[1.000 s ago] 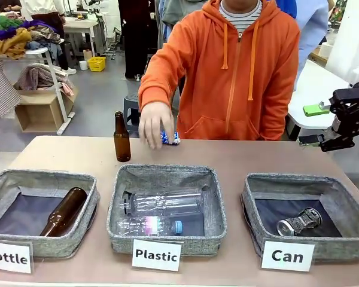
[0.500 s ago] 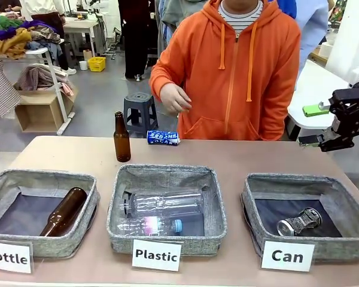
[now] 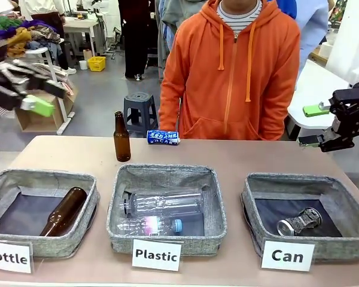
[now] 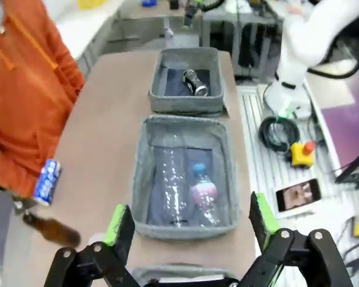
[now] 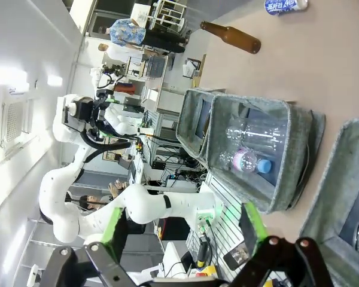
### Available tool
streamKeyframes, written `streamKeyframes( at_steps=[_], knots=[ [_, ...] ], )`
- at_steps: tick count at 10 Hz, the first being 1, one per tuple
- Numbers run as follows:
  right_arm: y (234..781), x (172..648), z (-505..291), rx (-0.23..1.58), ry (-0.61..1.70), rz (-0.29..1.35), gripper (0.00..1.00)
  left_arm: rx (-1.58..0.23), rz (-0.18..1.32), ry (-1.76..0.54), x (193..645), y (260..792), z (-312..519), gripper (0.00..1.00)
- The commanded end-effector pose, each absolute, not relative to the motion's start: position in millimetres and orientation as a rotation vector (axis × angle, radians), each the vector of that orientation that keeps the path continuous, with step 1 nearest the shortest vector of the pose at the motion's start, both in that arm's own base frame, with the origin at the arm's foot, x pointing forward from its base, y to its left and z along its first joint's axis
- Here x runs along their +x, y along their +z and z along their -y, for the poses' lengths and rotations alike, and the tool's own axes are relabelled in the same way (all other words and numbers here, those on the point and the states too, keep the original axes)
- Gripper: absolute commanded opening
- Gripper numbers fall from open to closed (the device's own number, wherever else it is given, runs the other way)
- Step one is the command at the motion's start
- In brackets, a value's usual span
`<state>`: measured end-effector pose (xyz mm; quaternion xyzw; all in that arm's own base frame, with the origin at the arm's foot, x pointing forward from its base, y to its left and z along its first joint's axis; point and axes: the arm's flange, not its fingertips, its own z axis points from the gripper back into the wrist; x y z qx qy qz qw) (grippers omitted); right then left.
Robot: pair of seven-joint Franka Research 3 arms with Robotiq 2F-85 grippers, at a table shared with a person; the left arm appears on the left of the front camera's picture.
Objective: Sort the can waste into the basket.
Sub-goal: Pick up the can waste from the table and place it in the right Fabric basket.
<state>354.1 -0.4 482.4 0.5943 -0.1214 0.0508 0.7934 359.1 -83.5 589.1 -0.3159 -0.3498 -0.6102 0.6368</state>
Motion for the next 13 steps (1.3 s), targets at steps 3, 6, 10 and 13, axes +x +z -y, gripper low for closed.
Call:
streamKeyframes(
  at_steps=[3, 6, 10, 13],
  knots=[
    [484, 352, -1, 1.3, 0.098, 0.272, 1.0, -0.381, 0.687, -1.616, 408, 582, 189, 1.0],
    [484, 352, -1, 1.3, 0.098, 0.272, 1.0, -0.519, 0.756, -1.607, 372, 597, 158, 1.0],
    [484, 352, -1, 1.3, 0.098, 0.272, 1.0, -0.518, 0.769, -1.611, 377, 598, 154, 1.0],
    [484, 352, -1, 1.3, 0.098, 0.272, 1.0, -0.367, 0.57, -1.604, 490, 646, 183, 1.0]
  ],
)
